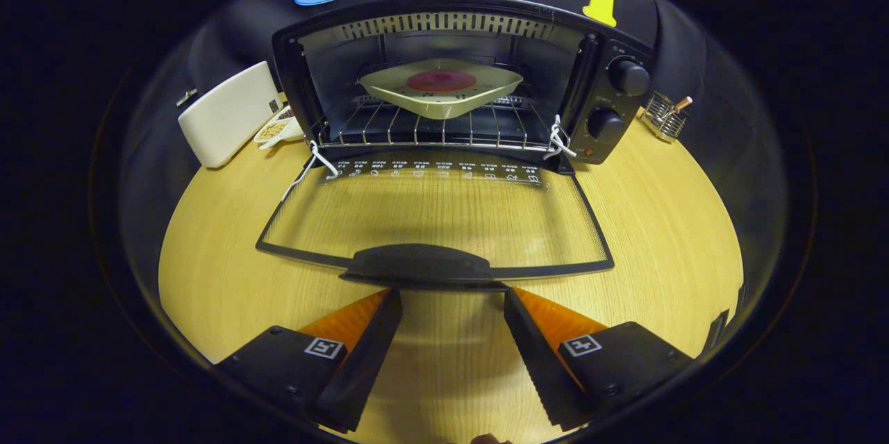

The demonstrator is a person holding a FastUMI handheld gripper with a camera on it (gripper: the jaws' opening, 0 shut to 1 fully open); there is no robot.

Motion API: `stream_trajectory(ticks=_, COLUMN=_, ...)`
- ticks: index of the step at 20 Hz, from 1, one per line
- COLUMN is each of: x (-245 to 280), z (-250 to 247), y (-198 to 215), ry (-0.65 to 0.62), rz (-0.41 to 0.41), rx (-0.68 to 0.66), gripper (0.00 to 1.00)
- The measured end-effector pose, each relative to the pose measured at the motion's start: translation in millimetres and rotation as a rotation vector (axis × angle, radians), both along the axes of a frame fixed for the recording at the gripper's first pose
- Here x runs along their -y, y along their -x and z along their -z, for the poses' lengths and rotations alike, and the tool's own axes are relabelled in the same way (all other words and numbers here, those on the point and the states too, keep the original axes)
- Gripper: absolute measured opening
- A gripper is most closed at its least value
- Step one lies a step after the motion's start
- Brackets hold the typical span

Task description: Open the toaster oven, put the food inside, and close the toaster oven door.

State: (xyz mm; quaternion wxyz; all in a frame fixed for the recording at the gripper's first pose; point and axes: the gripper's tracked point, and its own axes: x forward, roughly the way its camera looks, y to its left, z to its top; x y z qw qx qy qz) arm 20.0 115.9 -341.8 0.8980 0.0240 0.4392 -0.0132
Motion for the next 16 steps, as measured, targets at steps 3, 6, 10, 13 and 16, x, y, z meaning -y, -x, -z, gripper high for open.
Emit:
stream_trajectory(ticks=3, x=1.3, z=-2.2, y=-2.7, ry=0.028, rz=-0.037, rx=0.018, gripper=0.99)
stream_trajectory(ticks=6, x=1.9, z=-12.1, y=-3.7, ry=0.097, rz=-0.078, rx=0.045, gripper=1.00)
stream_trajectory(ticks=10, x=1.6, z=-35.2, y=-1.0, ry=0.097, rz=-0.116, rx=0.108, gripper=1.00)
stream_trajectory(ticks=13, x=1.4, z=-51.7, y=-1.3, ry=0.082, rz=-0.136, rx=0.128, gripper=1.00)
stream_trajectory(ticks=16, x=2.1, z=-74.5, y=-5.4, ry=0.086, rz=-0.163, rx=0.196, gripper=1.00)
